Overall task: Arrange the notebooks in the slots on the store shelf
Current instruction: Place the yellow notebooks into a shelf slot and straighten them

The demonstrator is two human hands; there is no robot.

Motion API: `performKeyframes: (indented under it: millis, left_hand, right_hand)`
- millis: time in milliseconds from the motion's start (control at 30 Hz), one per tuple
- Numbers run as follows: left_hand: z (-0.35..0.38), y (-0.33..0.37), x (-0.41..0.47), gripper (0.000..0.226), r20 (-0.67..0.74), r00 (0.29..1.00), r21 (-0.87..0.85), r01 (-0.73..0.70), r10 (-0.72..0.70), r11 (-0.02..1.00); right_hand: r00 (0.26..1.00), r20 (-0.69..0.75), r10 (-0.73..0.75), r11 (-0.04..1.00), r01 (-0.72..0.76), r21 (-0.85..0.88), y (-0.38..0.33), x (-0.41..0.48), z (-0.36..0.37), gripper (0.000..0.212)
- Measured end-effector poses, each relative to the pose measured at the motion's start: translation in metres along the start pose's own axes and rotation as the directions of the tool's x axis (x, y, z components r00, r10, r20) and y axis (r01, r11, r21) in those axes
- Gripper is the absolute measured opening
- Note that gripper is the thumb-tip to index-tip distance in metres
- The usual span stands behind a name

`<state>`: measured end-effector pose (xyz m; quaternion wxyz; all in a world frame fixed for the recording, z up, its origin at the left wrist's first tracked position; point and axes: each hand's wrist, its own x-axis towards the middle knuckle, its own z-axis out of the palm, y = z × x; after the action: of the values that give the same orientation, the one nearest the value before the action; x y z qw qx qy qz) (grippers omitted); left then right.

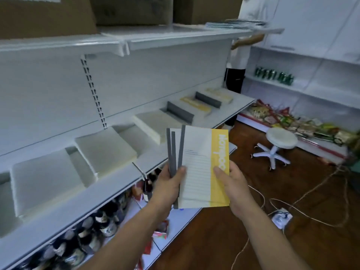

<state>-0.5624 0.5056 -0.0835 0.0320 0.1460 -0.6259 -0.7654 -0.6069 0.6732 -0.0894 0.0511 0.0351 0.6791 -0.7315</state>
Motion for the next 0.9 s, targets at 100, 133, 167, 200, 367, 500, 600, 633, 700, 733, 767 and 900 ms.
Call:
performKeyframes:
  millis: [100, 133, 167, 200, 367, 500, 600, 633, 700, 733, 767, 900]
  left_hand:
    - [0.037, -0.007, 0.035, 0.022, 0.001, 1.000, 0.007, 0.005, -0.005, 1.000]
    - [0.049, -0.009, 0.049, 0.019, 0.014, 1.000, 0.012, 0.008, -0.008, 1.000]
    - [0.061, -0.011, 0.064, 0.018, 0.022, 1.000, 0.030, 0.005, -0.005, 1.000]
    - [0.073, -0.013, 0.082, 0.019, 0.028, 1.000, 0.043, -0.002, 0.001, 0.999]
    - [0.132, -0.004, 0.195, 0.015, 0.011, 0.999, -0.056, 0.045, -0.044, 0.997]
    - [0.170, 0.020, 0.282, 0.016, 0.029, 0.998, -0.102, 0.065, -0.063, 0.993]
    - [0.185, 0.029, 0.334, 0.019, 0.052, 0.998, -0.128, 0.050, -0.044, 0.990]
    - [0.188, 0.031, 0.346, 0.024, 0.073, 0.996, -0.157, 0.066, -0.055, 0.985]
    - [0.188, 0.033, 0.368, 0.032, 0.115, 0.990, -0.235, 0.107, -0.082, 0.966]
    - [0.185, 0.033, 0.378, 0.034, 0.104, 0.991, -0.269, 0.111, -0.086, 0.957]
    - [0.182, 0.035, 0.387, 0.033, 0.069, 0.994, -0.288, 0.099, -0.083, 0.952]
    - [0.162, 0.037, 0.412, 0.027, -0.215, 0.974, -0.303, 0.004, -0.072, 0.953]
  right_hand:
    - [0.999, -0.038, 0.021, 1.000, -0.020, 0.022, 0.002, 0.034, -0.027, 0.017]
    - [0.998, -0.047, 0.029, 0.999, -0.028, 0.019, 0.002, 0.049, -0.035, 0.017]
    - [0.998, -0.053, 0.032, 0.999, -0.031, 0.018, 0.002, 0.065, -0.044, 0.017]
    - [0.997, -0.065, 0.030, 0.999, -0.029, 0.016, 0.001, 0.082, -0.052, 0.017]
    - [0.998, -0.068, 0.014, 1.000, -0.015, -0.021, -0.021, 0.199, -0.077, 0.020]
    - [0.999, -0.033, 0.033, 0.998, -0.034, -0.051, -0.054, 0.293, -0.086, 0.020]
    - [0.999, -0.015, 0.033, 0.999, -0.033, -0.013, -0.068, 0.349, -0.095, 0.025]
    - [0.999, -0.009, 0.040, 0.999, -0.040, 0.001, -0.070, 0.363, -0.096, 0.026]
    - [0.998, 0.025, 0.064, 0.998, -0.064, 0.027, -0.073, 0.392, -0.093, 0.026]
    - [0.996, 0.058, 0.071, 0.997, -0.073, 0.030, -0.074, 0.406, -0.089, 0.025]
    - [0.992, 0.101, 0.070, 0.997, -0.074, 0.032, -0.075, 0.420, -0.082, 0.024]
    - [0.952, 0.295, 0.085, 0.996, -0.077, -0.037, -0.075, 0.473, -0.049, 0.023]
